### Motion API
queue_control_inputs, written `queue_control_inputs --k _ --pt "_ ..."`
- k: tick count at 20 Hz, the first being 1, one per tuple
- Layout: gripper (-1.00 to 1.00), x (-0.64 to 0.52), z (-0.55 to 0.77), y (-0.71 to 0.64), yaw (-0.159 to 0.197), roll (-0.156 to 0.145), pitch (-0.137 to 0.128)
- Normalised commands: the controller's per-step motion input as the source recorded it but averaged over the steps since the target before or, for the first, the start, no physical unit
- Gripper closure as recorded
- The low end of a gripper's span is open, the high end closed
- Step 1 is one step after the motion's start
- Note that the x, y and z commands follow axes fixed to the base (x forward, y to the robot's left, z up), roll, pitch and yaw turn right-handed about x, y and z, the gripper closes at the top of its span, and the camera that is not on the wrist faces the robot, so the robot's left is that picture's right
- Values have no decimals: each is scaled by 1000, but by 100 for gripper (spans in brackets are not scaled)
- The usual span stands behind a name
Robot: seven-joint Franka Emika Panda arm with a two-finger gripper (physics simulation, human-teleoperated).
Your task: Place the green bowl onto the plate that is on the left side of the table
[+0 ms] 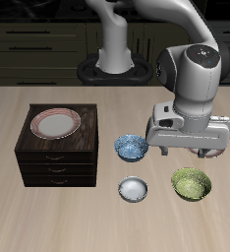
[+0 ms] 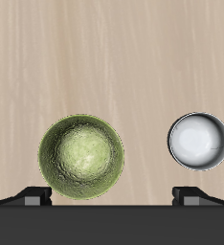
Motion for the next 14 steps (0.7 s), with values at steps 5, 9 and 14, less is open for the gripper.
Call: queue_control_inputs --k 5,9,14 --pt "-100 60 -232 -46 -3 -5 21" --pt "-100 22 -257 13 -11 2 27" --pt "-100 -10 -371 -13 -11 2 33"
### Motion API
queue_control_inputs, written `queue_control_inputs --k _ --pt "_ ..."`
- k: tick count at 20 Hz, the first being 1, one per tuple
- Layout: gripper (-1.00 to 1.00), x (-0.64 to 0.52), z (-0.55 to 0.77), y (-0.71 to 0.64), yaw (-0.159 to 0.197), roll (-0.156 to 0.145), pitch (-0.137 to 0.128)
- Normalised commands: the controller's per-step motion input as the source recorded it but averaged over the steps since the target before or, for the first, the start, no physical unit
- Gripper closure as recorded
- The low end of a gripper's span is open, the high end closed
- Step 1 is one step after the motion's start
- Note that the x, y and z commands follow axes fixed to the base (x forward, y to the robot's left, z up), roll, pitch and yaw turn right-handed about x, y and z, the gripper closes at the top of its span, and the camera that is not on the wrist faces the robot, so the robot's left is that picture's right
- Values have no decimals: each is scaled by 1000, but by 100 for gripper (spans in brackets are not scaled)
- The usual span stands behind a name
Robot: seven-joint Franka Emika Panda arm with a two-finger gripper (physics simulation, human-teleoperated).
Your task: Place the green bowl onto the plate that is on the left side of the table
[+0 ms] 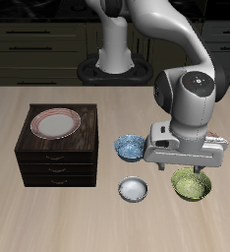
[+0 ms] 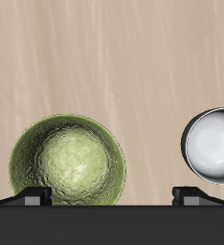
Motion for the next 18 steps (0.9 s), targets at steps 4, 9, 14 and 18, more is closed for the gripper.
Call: queue_control_inputs --k 4,9,14,18 --pt "-100 7 -260 -12 -4 -1 32" --pt "-100 4 -253 21 -1 8 29" --pt "-100 -48 -174 56 -13 11 24" --pt "-100 29 -429 -88 -27 5 77"
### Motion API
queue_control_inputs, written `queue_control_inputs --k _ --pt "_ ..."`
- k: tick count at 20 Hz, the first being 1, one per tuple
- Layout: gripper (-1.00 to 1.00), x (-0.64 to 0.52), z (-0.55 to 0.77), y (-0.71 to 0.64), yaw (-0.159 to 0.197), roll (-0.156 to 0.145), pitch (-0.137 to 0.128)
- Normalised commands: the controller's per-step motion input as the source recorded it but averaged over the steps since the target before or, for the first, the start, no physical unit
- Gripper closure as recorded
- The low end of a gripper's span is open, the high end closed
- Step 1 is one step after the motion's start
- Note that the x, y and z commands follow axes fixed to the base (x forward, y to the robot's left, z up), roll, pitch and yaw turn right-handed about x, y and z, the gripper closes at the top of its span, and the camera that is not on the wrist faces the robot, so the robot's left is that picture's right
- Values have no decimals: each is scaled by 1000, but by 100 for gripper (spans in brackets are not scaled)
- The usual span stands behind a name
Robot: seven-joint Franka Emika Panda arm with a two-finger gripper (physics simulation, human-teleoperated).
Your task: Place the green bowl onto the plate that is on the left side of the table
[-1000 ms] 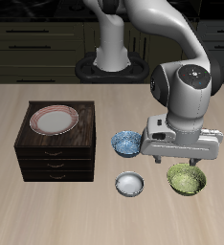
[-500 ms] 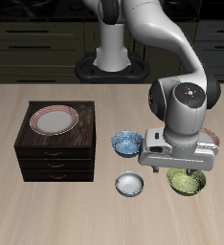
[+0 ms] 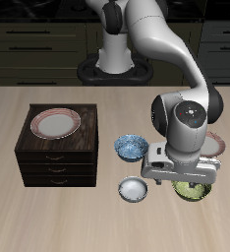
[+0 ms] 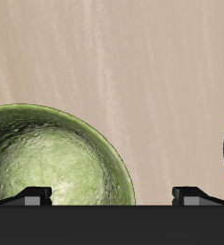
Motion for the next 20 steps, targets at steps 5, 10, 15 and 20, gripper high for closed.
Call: queue_control_inputs --k 5,10,15,20 --pt "-100 22 -378 -110 -34 -7 67" --pt "100 -118 -153 77 12 23 4" --pt "100 -146 113 154 -3 43 -16" --pt "100 -100 181 67 7 27 -26"
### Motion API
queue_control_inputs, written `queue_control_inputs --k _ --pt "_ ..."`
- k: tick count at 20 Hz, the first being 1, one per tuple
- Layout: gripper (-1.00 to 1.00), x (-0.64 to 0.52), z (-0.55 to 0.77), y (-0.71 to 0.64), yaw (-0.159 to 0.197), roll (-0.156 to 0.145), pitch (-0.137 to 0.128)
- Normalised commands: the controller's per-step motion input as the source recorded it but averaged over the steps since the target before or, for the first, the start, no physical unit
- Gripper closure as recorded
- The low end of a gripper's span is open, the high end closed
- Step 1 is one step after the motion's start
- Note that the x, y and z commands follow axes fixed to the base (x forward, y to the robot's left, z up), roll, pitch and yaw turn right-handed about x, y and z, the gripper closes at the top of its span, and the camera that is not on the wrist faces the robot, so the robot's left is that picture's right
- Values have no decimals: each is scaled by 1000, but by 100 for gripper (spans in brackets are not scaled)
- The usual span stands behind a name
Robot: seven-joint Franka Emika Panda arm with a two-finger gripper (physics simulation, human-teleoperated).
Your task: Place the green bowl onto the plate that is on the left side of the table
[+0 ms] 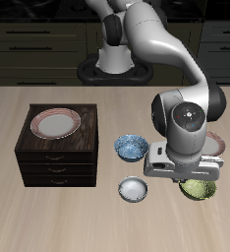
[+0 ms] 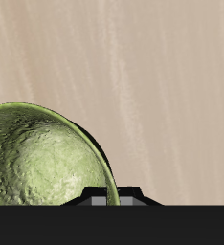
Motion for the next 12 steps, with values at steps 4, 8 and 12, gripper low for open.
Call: queue_control_inputs --k 4,8,12 --pt "100 -152 420 86 6 31 -57" --pt "100 -227 503 77 -22 41 -72" --pt "100 -264 486 -10 -7 10 -88"
